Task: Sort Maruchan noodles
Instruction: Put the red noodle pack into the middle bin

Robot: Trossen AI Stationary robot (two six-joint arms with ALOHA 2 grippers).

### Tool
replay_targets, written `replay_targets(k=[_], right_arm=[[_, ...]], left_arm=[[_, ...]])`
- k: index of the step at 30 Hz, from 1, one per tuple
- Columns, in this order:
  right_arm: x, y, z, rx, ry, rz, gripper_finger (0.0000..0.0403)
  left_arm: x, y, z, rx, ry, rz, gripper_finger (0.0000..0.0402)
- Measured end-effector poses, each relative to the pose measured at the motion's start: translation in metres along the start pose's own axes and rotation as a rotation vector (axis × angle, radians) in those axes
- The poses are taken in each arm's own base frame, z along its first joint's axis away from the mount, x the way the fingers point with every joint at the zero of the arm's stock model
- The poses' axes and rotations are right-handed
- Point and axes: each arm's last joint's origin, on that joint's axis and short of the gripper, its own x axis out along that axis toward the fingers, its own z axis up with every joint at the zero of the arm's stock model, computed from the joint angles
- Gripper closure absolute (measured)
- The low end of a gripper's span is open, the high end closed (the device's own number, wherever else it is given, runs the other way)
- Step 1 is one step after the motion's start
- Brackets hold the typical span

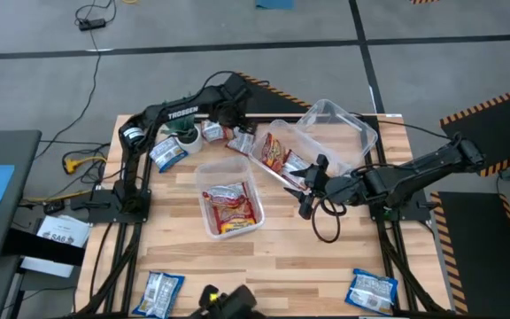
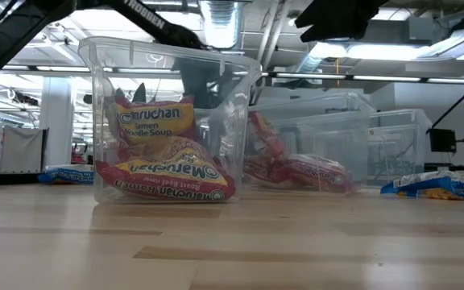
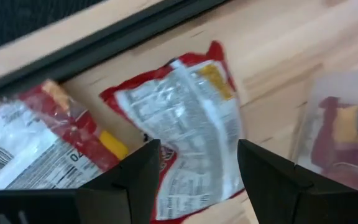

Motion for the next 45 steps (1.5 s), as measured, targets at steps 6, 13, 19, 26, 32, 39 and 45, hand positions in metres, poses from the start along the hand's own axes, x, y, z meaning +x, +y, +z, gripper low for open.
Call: replay_targets(k=[6, 13, 19, 26, 32, 39, 45], right_arm=[[0.000, 0.000, 0.000, 0.000, 0.003, 0.001, 0.0143], [0.000, 0.000, 0.000, 0.017, 0.001, 0.002, 0.0143], [0.000, 0.000, 0.000, 0.019, 0.001, 0.002, 0.0143], [0.000, 0.000, 0.000, 0.021, 0.000, 0.002, 0.0143], [0.000, 0.000, 0.000, 0.022, -0.002, 0.004, 0.0143], [-0.001, 0.001, 0.000, 0.022, -0.005, 0.010, 0.0143], [-0.001, 0.001, 0.000, 0.022, -0.006, 0.009, 0.0143]], left_arm=[[0.014, 0.012, -0.005, -0.029, 0.060, -0.072, 0.0204], [0.022, 0.003, -0.013, 0.007, 0.063, -0.144, 0.0204], [0.022, 0.006, -0.020, 0.013, 0.067, 0.003, 0.0204], [0.027, -0.006, -0.028, 0.074, 0.097, -0.006, 0.0204], [0.034, -0.010, -0.030, 0.108, 0.065, 0.045, 0.0204], [0.045, -0.011, -0.033, 0.137, 0.058, 0.108, 0.0204], [0.045, -0.010, -0.033, 0.189, 0.043, 0.153, 0.0288]])
